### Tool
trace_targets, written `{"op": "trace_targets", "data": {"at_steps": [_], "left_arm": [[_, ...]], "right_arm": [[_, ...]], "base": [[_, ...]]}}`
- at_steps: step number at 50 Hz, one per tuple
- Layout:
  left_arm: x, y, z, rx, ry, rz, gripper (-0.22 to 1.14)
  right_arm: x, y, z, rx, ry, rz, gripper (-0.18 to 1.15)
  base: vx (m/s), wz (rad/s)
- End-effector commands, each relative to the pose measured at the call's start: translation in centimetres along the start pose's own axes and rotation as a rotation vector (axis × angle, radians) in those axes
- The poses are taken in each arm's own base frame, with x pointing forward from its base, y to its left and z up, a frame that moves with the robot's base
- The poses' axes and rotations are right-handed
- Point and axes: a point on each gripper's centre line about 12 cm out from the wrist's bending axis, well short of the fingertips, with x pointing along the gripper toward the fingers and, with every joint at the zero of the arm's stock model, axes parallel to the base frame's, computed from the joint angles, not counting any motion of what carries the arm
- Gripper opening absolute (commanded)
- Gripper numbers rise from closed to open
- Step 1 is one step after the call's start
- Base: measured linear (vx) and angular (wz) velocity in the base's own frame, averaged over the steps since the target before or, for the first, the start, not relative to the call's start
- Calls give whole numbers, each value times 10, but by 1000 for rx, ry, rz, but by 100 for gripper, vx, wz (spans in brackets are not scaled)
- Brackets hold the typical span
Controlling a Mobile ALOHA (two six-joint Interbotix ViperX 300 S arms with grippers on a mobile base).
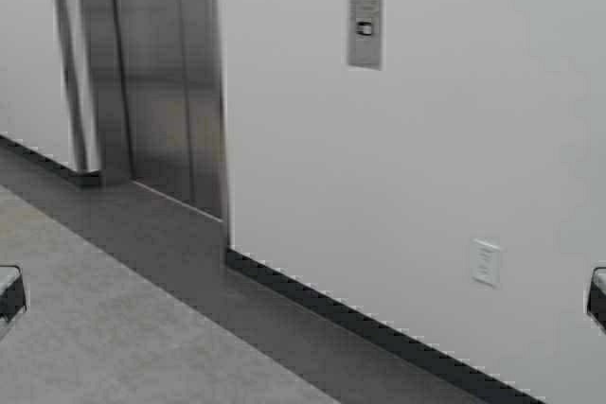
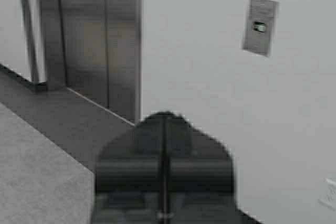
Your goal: Navigate to elevator, push the call button, then enter the elevator
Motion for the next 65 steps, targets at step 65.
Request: {"op": "trace_targets", "data": {"at_steps": [65], "left_arm": [[-5, -6, 8, -3, -9, -31, 3]], "right_arm": [[26, 9, -2, -160, 333, 55, 4]], "base": [[47, 11]]}}
